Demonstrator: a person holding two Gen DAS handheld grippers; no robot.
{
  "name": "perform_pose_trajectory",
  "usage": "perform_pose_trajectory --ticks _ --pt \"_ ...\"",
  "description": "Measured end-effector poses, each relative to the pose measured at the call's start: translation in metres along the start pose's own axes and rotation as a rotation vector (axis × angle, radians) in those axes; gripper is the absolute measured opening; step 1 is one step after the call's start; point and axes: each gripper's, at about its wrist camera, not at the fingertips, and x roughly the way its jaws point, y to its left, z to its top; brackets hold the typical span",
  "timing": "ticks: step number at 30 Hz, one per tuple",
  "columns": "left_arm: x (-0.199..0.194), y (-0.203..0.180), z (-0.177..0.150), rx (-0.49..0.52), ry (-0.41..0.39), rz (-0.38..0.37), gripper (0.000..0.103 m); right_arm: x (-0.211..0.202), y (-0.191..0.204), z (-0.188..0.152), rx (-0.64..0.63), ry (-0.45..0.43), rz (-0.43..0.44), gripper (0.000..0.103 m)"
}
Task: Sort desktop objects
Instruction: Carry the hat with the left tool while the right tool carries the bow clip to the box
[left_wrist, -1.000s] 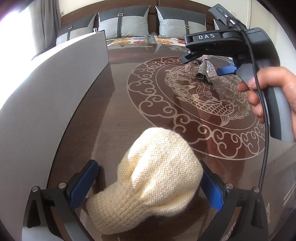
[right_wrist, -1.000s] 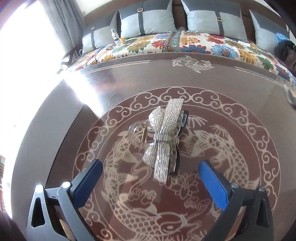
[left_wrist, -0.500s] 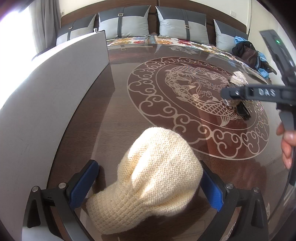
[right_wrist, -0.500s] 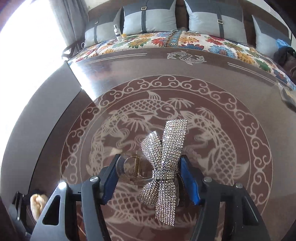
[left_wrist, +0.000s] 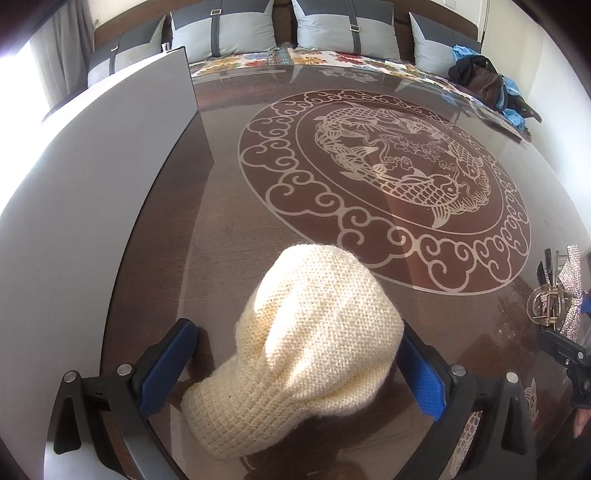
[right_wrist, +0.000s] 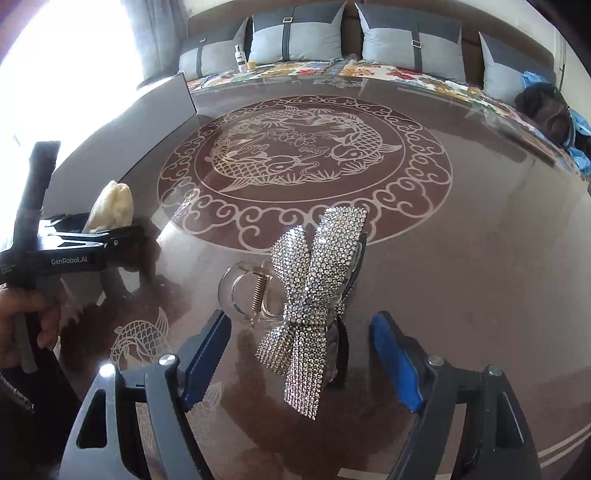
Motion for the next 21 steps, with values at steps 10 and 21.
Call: perform_pose_trajectory --ticks 10,21 --pt "-0.028 -0.016 0.006 0.078 -0.059 -0.047 0.047 -0.016 0.012 0.034 -0.003 0.033 -0.014 0.053" --pt "-0.170 0.130 0.033 -0.187 -0.270 -0.088 0.047 -0.086 0.129 0.146 -0.100 -0.156 0.208 0.053"
